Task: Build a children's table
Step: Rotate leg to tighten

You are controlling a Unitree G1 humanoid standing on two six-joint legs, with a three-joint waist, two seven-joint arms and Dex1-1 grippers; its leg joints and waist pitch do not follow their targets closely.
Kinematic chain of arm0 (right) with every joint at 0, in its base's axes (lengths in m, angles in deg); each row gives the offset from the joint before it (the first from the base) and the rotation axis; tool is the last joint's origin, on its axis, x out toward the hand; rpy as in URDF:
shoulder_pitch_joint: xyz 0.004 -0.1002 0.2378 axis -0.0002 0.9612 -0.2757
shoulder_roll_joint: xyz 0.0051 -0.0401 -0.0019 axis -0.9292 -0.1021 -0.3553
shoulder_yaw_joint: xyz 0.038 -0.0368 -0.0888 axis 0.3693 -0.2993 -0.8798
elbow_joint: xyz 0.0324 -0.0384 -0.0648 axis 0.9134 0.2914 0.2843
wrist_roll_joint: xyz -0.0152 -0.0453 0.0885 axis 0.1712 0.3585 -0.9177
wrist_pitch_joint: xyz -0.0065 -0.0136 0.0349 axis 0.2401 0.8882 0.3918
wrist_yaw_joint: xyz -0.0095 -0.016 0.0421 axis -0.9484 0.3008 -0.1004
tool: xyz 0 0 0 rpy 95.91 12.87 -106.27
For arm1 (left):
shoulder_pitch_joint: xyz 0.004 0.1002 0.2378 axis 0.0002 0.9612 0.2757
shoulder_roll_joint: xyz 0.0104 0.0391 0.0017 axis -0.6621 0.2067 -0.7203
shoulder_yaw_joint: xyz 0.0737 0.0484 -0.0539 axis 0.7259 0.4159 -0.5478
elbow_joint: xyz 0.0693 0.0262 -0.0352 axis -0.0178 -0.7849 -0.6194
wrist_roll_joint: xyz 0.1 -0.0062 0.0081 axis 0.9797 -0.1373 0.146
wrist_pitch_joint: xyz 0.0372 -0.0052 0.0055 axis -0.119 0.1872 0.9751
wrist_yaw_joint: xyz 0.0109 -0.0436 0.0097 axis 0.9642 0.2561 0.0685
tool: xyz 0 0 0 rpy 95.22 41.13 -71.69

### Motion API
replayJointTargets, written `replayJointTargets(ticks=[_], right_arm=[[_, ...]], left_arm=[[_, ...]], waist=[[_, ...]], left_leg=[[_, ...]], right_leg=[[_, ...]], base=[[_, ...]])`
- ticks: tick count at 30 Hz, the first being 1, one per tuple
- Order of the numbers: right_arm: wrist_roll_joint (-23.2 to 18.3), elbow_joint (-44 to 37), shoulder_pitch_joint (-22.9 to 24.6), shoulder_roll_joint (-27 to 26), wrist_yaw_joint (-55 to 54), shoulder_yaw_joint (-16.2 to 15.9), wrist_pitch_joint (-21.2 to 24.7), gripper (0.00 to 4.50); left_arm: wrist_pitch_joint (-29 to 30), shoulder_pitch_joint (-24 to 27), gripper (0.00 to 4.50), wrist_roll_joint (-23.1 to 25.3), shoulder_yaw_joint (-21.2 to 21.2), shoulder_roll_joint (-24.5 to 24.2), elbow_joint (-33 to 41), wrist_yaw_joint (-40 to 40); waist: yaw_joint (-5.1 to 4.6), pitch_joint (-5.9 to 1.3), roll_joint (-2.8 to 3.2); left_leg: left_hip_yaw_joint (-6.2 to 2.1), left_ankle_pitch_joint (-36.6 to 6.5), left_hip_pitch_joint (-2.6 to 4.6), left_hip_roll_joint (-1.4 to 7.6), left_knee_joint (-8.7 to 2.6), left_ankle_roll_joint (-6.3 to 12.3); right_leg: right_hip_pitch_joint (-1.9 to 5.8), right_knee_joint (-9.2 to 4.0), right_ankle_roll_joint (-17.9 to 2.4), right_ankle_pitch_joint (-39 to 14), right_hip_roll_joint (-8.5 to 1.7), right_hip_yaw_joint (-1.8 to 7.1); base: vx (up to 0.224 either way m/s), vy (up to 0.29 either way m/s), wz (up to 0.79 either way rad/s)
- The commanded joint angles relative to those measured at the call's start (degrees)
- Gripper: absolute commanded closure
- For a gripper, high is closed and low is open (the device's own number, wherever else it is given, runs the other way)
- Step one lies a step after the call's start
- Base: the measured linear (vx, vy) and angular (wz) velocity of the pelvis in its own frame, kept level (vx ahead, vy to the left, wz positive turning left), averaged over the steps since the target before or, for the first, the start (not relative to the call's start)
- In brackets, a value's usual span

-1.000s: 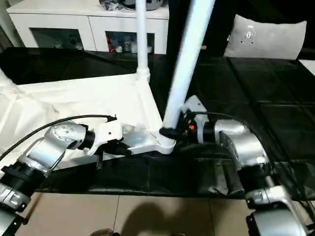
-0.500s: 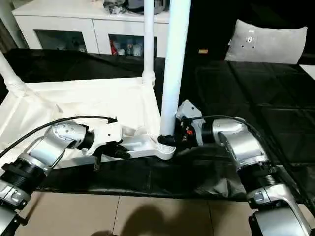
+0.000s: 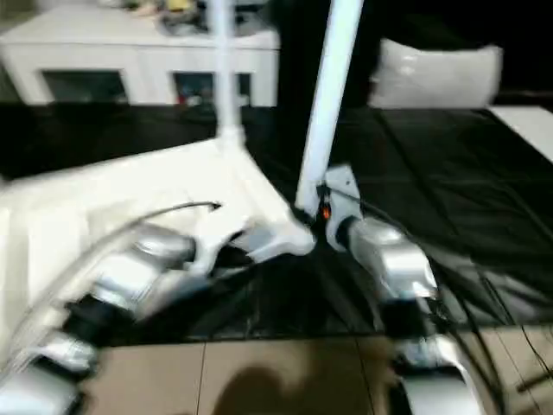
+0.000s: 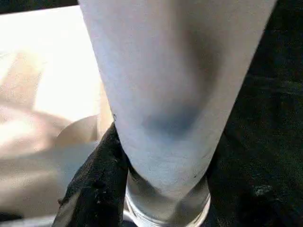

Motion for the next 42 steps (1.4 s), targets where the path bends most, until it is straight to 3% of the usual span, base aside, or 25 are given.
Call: replayJointTargets(ticks=[1,2,3,4,5,6,7,8,9,10,11,12,13,14,15,16,17,18,19,20,21,23,28,34,42], right_arm=[[-0.2,5.6,1.5,-4.0,-1.2,-3.2,5.5,2.57],[0.1,5.5,1.4,-4.3,-1.6,-3.4,5.8,2.57],[0.1,5.5,1.4,-4.3,-1.6,-3.4,5.8,2.57],[0.4,5.8,1.2,-4.5,-2.1,-3.5,6.0,2.57],[0.5,5.8,1.2,-4.6,-2.2,-3.5,6.0,2.57],[0.6,6.1,1.1,-4.6,-2.3,-3.5,5.6,2.57],[0.3,7.1,1.0,-4.7,-1.4,-3.2,3.8,2.57],[0.2,7.4,0.9,-4.7,-1.1,-3.1,3.2,2.22],[0.1,7.8,0.9,-4.7,-0.3,-3.1,1.6,2.01],[0.2,7.9,0.9,-4.6,-0.3,-3.1,1.3,1.87],[-0.1,7.9,0.9,-4.7,-0.2,-2.9,1.5,1.81],[-0.2,7.7,1.0,-4.8,-0.2,-2.4,1.7,1.81],[-0.3,7.5,1.1,-4.9,-0.3,-2.1,1.9,1.67],[-0.5,7.0,1.2,-4.8,-0.1,-1.9,2.0,1.44],[-0.5,7.0,1.2,-4.8,-0.1,-1.9,2.0,1.44],[-0.6,6.8,1.3,-4.6,0.3,-1.8,1.7,1.36],[-0.7,6.6,1.4,-4.3,0.6,-1.9,1.4,1.24],[-0.7,6.6,1.4,-4.3,0.6,-1.9,1.4,1.10],[-0.7,6.6,1.4,-4.3,0.6,-1.9,1.4,1.01],[-0.7,6.1,1.8,-3.7,1.9,-2.2,0.5,1.01],[-0.7,6.1,1.8,-3.7,1.9,-2.2,0.5,0.90],[-1.6,3.2,3.2,-2.3,4.4,-2.1,1.0,0.66],[-2.8,-1.3,5.6,0.0,7.0,-1.7,2.2,0.24],[-4.9,-10.3,10.8,5.2,13.5,-1.8,2.0,0.05],[-7.4,-18.0,15.5,13.5,25.0,-2.2,-4.4,0.05]], left_arm=[[-1.9,-1.9,4.50,-1.5,3.8,3.4,5.0,1.7],[-2.3,-1.9,4.50,-0.7,4.0,2.8,4.8,1.4],[-2.3,-1.9,4.50,-0.7,4.0,2.8,4.8,1.4],[-2.4,-2.0,4.50,0.2,4.0,2.0,4.6,0.8],[-2.4,-2.0,4.50,0.2,4.0,1.9,4.6,0.8],[-2.2,-2.0,4.50,0.4,3.9,1.7,4.5,0.5],[-2.2,-2.2,4.50,1.0,3.8,0.7,4.4,-0.1],[-2.4,-2.3,4.50,1.3,3.8,0.3,4.3,-0.2],[-2.8,-2.4,4.50,1.5,3.5,-0.5,4.0,-0.1],[-3.1,-2.4,4.50,1.5,3.3,-0.7,4.0,0.0],[-3.2,-2.4,4.50,1.5,3.0,-0.9,3.9,0.0],[-3.4,-2.4,4.50,1.5,2.9,-1.2,3.9,0.1],[-3.7,-2.4,4.50,1.5,2.8,-1.4,4.0,0.3],[-4.1,-2.4,4.50,1.4,2.6,-1.7,3.7,0.4],[-4.1,-2.4,4.50,1.4,2.6,-1.7,3.7,0.4],[-4.3,-2.5,4.50,1.3,2.5,-1.9,3.4,0.4],[-4.4,-2.6,4.50,1.3,2.4,-2.2,3.1,0.3],[-4.4,-2.6,4.50,1.3,2.4,-2.2,3.1,0.3],[-4.4,-2.6,4.50,1.3,2.4,-2.2,3.1,0.3],[-4.7,-2.9,4.50,1.3,2.1,-2.6,2.6,0.0],[-4.7,-2.9,4.50,1.3,2.1,-2.6,2.6,0.0],[-5.7,-3.4,4.50,1.4,1.7,-3.7,1.2,0.0],[-7.2,-3.7,4.50,1.5,1.1,-4.7,-0.1,0.3],[-11.9,-3.5,4.50,1.1,2.0,-7.7,-1.5,3.8],[-19.7,-2.9,4.50,-0.6,3.0,-10.9,-3.2,10.9]], waist=[[-0.81,-1.60,-1.79],[-0.26,-1.70,0.11],[-0.78,-1.86,1.20],[-1.41,-1.56,1.27],[-0.57,-1.94,3.28],[-0.32,-1.95,3.13],[0.21,-1.32,1.15],[0.37,-0.51,-0.15],[-1.21,-0.29,-1.54],[-1.26,-1.11,1.30],[-2.75,-1.46,2.75],[0.12,-1.46,4.21],[2.38,-1.68,4.08],[0.79,-3.08,-1.87],[0.79,-3.08,-1.87],[2.00,-2.21,-1.21],[3.01,-3.51,-0.32],[2.92,-3.71,0.02],[2.92,-3.71,0.02],[2.90,-4.00,0.72],[3.01,-4.19,0.74],[3.20,-4.08,0.67],[3.35,-3.99,0.93],[3.46,-3.84,0.51],[3.76,-4.55,0.50]], left_leg=[[-1.33,-21.0,3.37,-1.44,3.98,-0.35],[-2.52,-18.5,-0.57,1.02,-0.04,0.08],[-3.63,-23.1,-1.53,2.31,-2.22,-0.80],[-4.75,-29.4,-3.08,3.78,-4.17,-1.65],[-5.95,-43.5,-3.30,7.15,-8.44,-2.93],[-6.04,-47.6,-2.86,7.77,-9.71,-3.39],[-4.64,-48.2,-0.46,5.49,-8.46,-4.31],[-2.47,-37.4,4.75,0.64,-1.66,-4.08],[-1.85,-24.9,4.62,-1.25,4.19,-2.04],[-2.56,-25.8,4.65,0.16,3.16,-1.90],[-4.84,-38.2,-4.28,4.39,-4.30,-2.34],[-4.85,-49.0,-8.38,5.36,-9.12,-4.52],[-3.63,-51.9,-4.54,5.59,-11.24,-3.14],[-3.88,-34.0,1.26,2.60,-4.85,-2.13],[-3.88,-34.0,1.26,2.60,-4.85,-2.13],[-3.67,-12.3,-1.02,1.49,0.85,-1.34],[-3.84,-3.7,-3.83,3.02,-4.37,-2.02],[-3.71,-3.0,-3.39,3.30,-4.62,-1.83],[-3.71,-3.0,-3.39,3.30,-4.62,-1.83],[-2.84,-8.3,-2.87,3.49,-5.22,-1.59],[-2.83,-8.0,-3.20,3.46,-5.11,-1.59],[-2.58,-7.8,-3.48,3.28,-5.07,-0.53],[-2.47,-9.1,-3.47,3.45,-5.43,-0.16],[-2.22,-9.2,-3.51,3.52,-5.50,0.23],[-1.82,-1.4,-3.82,3.38,-4.25,4.27]], right_leg=[[-3.17,-13.21,3.4,-58.9,-7.32,-0.78],[1.55,-11.87,5.0,-52.5,-7.34,-2.57],[2.62,-10.21,5.3,-46.1,-5.97,-3.93],[3.63,-8.58,5.1,-40.1,-4.76,-4.25],[4.90,-1.02,0.6,-21.7,-3.17,-1.45],[4.25,1.01,-1.5,-13.1,-2.82,-0.24],[1.50,-2.74,-2.7,-19.1,-3.18,1.04],[-4.39,-11.04,0.5,-46.0,-4.70,-0.78],[-4.03,-14.72,5.2,-57.6,-6.11,-4.95],[-1.64,-14.50,5.3,-54.1,-6.85,-6.45],[7.12,-3.94,6.2,-36.2,-4.26,-8.76],[10.00,6.29,1.5,-18.8,-2.12,-4.39],[4.78,6.22,-0.2,-7.4,-0.17,-1.44],[1.19,-1.16,1.1,-26.9,-4.25,3.57],[1.19,-1.16,1.1,-26.9,-4.25,3.57],[0.59,-8.19,-0.9,-54.2,-9.47,5.05],[2.95,-4.70,-3.2,-29.3,-4.84,2.91],[2.58,-3.88,-4.7,-20.8,-4.20,2.75],[2.58,-3.88,-4.7,-20.8,-4.20,2.75],[2.21,-3.30,-9.1,-8.3,-3.47,3.22],[2.47,-2.62,-10.5,-1.9,-3.12,3.43],[2.66,-2.68,-11.2,1.8,-3.13,3.30],[2.86,-3.16,-10.4,-1.0,-3.26,3.25],[2.94,-3.58,-10.1,-1.7,-3.35,3.34],[3.29,-2.43,-12.7,10.4,-3.32,3.12]], base=[[0.046,-0.067,-0.01],[0.058,0.002,-0.36],[0.103,0.075,-0.42],[0.103,0.075,-0.42],[0.062,0.023,-0.03],[0.034,-0.053,0.25],[0.034,-0.053,0.25],[0.065,-0.079,0.23],[0.050,-0.020,-0.11],[0.050,-0.020,-0.11],[0.057,0.086,-0.43],[0.062,0.050,-0.04],[0.062,0.050,-0.04],[0.087,-0.094,0.16],[0.063,-0.107,-0.13],[0.063,-0.107,-0.13],[0.067,-0.041,-0.22],[0.071,-0.010,-0.08],[0.071,-0.010,-0.08],[0.000,0.000,0.00],[0.000,0.000,0.00],[0.000,0.000,0.00],[0.000,0.000,0.00],[0.000,0.000,0.00],[0.000,0.000,0.00]])
